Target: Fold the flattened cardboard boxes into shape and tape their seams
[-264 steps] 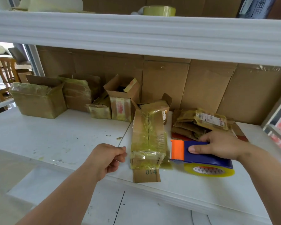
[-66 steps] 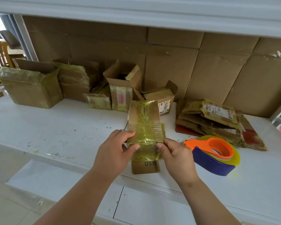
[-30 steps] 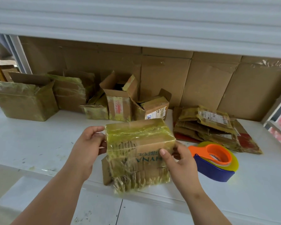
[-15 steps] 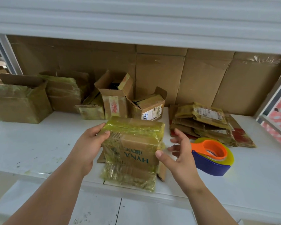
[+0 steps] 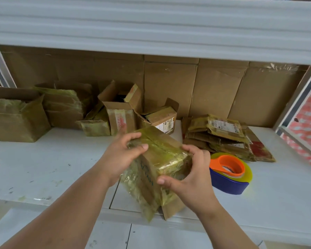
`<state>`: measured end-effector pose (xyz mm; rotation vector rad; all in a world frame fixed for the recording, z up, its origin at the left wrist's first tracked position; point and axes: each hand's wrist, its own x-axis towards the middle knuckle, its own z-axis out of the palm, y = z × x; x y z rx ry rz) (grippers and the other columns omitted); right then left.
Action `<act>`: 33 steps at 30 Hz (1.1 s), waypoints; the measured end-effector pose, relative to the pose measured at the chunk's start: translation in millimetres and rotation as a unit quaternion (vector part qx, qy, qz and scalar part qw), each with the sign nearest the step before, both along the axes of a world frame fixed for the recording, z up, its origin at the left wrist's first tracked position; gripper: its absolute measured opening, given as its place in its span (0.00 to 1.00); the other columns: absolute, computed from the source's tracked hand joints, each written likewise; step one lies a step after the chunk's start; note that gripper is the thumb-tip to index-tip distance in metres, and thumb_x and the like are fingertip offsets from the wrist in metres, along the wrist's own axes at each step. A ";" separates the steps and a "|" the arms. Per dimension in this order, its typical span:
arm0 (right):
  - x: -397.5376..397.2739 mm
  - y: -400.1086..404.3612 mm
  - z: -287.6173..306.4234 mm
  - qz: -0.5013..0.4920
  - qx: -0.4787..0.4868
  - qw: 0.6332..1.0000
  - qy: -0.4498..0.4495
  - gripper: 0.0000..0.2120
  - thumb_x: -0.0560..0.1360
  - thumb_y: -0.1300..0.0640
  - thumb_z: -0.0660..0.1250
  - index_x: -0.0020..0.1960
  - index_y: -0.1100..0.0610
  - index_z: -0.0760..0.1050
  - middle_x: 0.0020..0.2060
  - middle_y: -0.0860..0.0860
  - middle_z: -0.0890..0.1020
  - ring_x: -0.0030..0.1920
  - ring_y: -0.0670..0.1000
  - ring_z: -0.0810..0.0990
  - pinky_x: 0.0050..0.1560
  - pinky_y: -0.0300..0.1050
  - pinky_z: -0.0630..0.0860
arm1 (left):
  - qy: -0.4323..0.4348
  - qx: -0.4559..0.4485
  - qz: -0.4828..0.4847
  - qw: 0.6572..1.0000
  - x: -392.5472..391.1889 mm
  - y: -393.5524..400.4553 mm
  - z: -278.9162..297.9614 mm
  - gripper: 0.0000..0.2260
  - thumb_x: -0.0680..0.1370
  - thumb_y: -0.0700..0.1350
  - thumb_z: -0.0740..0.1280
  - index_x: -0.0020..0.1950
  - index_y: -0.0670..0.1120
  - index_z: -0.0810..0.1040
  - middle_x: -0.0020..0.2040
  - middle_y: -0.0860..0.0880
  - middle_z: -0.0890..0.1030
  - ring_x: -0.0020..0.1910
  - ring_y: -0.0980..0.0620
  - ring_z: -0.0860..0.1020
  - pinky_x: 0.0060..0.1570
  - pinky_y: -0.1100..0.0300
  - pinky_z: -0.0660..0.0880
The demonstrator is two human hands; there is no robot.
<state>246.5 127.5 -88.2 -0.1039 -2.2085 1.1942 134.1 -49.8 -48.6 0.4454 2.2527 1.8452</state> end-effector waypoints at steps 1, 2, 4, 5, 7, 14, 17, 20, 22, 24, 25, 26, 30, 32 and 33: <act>0.3 -0.8 -3.8 -0.010 0.021 1.000 0.008 0.45 0.51 0.24 0.74 0.63 0.36 0.63 0.57 0.29 0.61 0.62 0.33 0.66 0.59 0.23 0.64 | 0.019 -0.028 -0.003 0.999 2.1 5.0 -0.7 0.21 0.75 0.49 0.74 0.66 0.57 0.76 0.78 0.61 0.55 0.78 0.53 0.56 0.74 0.45 0.63; 2.1 -0.3 -7.5 -0.014 0.032 0.999 0.007 0.45 0.53 0.23 0.72 0.64 0.39 0.63 0.57 0.30 0.61 0.62 0.33 0.66 0.58 0.23 0.63 | 0.035 -0.049 0.001 0.998 4.3 9.0 -1.8 0.22 0.75 0.49 0.74 0.68 0.57 0.75 0.78 0.63 0.52 0.78 0.52 0.54 0.74 0.44 0.63; 8.4 3.1 -14.0 -0.004 0.046 0.999 -0.002 0.41 0.60 0.22 0.68 0.65 0.43 0.65 0.57 0.34 0.63 0.61 0.35 0.67 0.57 0.23 0.64 | 0.069 -0.076 0.013 0.995 6.0 14.1 -4.3 0.22 0.74 0.49 0.74 0.67 0.59 0.75 0.78 0.61 0.52 0.78 0.51 0.56 0.73 0.45 0.65; 11.8 5.3 -16.7 0.002 0.056 0.998 -0.002 0.38 0.64 0.23 0.66 0.65 0.45 0.67 0.56 0.37 0.65 0.60 0.36 0.68 0.56 0.25 0.66 | 0.085 -0.088 0.021 0.992 7.6 16.7 -4.5 0.21 0.74 0.48 0.75 0.65 0.59 0.75 0.77 0.59 0.54 0.77 0.50 0.58 0.73 0.46 0.66; 15.0 9.6 -20.9 0.000 0.071 0.997 0.006 0.31 0.72 0.28 0.62 0.63 0.50 0.73 0.55 0.40 0.67 0.57 0.40 0.71 0.52 0.27 0.68 | 0.116 -0.103 0.043 0.987 9.0 21.2 -6.4 0.16 0.74 0.46 0.75 0.59 0.58 0.77 0.71 0.53 0.61 0.72 0.50 0.64 0.73 0.50 0.65; 7.9 9.3 -29.1 -0.012 0.109 0.994 0.012 0.20 0.73 0.39 0.65 0.52 0.54 0.77 0.52 0.39 0.68 0.55 0.39 0.72 0.46 0.33 0.72 | 0.191 -0.162 0.014 0.968 9.3 16.1 -16.3 0.02 0.77 0.46 0.72 0.46 0.54 0.82 0.61 0.56 0.74 0.55 0.69 0.71 0.52 0.79 0.63; 4.7 7.4 -33.0 -0.023 0.115 0.992 0.036 0.19 0.73 0.39 0.66 0.51 0.55 0.76 0.50 0.40 0.67 0.53 0.39 0.71 0.45 0.31 0.71 | 0.154 -0.210 -0.086 0.962 18.0 8.3 -10.6 0.19 0.73 0.60 0.71 0.61 0.54 0.79 0.72 0.60 0.66 0.70 0.62 0.64 0.67 0.66 0.63; 0.9 5.9 -32.6 -0.026 0.102 0.994 0.039 0.20 0.72 0.39 0.67 0.50 0.55 0.76 0.49 0.41 0.67 0.53 0.37 0.71 0.45 0.27 0.69 | 0.177 -0.302 -0.142 0.926 27.7 1.3 -7.0 0.42 0.64 0.68 0.74 0.75 0.56 0.67 0.75 0.65 0.53 0.74 0.64 0.48 0.74 0.57 0.55; -0.3 5.2 -32.5 -0.015 0.096 0.995 0.037 0.19 0.72 0.39 0.67 0.50 0.56 0.77 0.49 0.40 0.68 0.53 0.37 0.71 0.46 0.26 0.68 | 0.227 -0.291 -0.133 0.920 30.8 -1.2 -8.7 0.38 0.67 0.62 0.77 0.74 0.61 0.68 0.72 0.66 0.57 0.72 0.65 0.52 0.72 0.62 0.57; 0.1 6.5 -34.0 0.003 0.093 0.995 0.036 0.18 0.74 0.42 0.67 0.51 0.56 0.78 0.51 0.40 0.69 0.53 0.39 0.71 0.47 0.27 0.69 | 0.261 -0.267 -0.132 0.918 30.5 -2.7 -12.9 0.30 0.70 0.57 0.76 0.70 0.64 0.71 0.69 0.69 0.63 0.70 0.69 0.58 0.70 0.67 0.57; 0.6 7.5 -35.4 0.015 0.094 0.995 0.033 0.16 0.74 0.44 0.67 0.53 0.55 0.78 0.52 0.41 0.69 0.54 0.40 0.72 0.48 0.29 0.71 | 0.272 -0.265 -0.136 0.915 29.5 -3.6 -16.5 0.28 0.71 0.55 0.76 0.69 0.65 0.71 0.69 0.71 0.65 0.71 0.71 0.58 0.71 0.69 0.56; 0.8 8.5 -37.0 0.025 0.098 0.994 0.029 0.14 0.75 0.47 0.68 0.54 0.55 0.78 0.52 0.42 0.69 0.54 0.42 0.73 0.48 0.31 0.72 | 0.280 -0.263 -0.139 0.913 28.1 -4.7 -20.9 0.27 0.72 0.54 0.75 0.68 0.65 0.70 0.68 0.72 0.65 0.72 0.72 0.57 0.71 0.70 0.54; -1.0 9.1 -37.1 0.026 0.108 0.994 0.022 0.09 0.75 0.55 0.69 0.54 0.53 0.80 0.51 0.41 0.70 0.50 0.44 0.75 0.44 0.34 0.75 | 0.291 -0.255 -0.139 0.912 26.0 -9.6 -34.9 0.25 0.74 0.55 0.72 0.66 0.69 0.65 0.68 0.74 0.60 0.72 0.77 0.50 0.69 0.76 0.47; 0.1 10.8 -34.6 0.032 0.101 0.994 0.023 0.10 0.74 0.55 0.69 0.55 0.54 0.81 0.51 0.42 0.71 0.48 0.44 0.76 0.43 0.33 0.75 | 0.275 -0.270 -0.153 0.910 26.1 -12.1 -32.8 0.26 0.74 0.57 0.71 0.67 0.70 0.63 0.70 0.74 0.58 0.72 0.77 0.47 0.70 0.72 0.46; 1.6 12.7 -32.8 0.039 0.101 0.994 0.024 0.11 0.74 0.54 0.69 0.55 0.53 0.82 0.51 0.43 0.72 0.48 0.44 0.76 0.43 0.33 0.76 | 0.261 -0.281 -0.168 0.908 25.6 -13.8 -30.3 0.26 0.75 0.58 0.71 0.68 0.70 0.62 0.70 0.75 0.57 0.72 0.77 0.45 0.71 0.69 0.47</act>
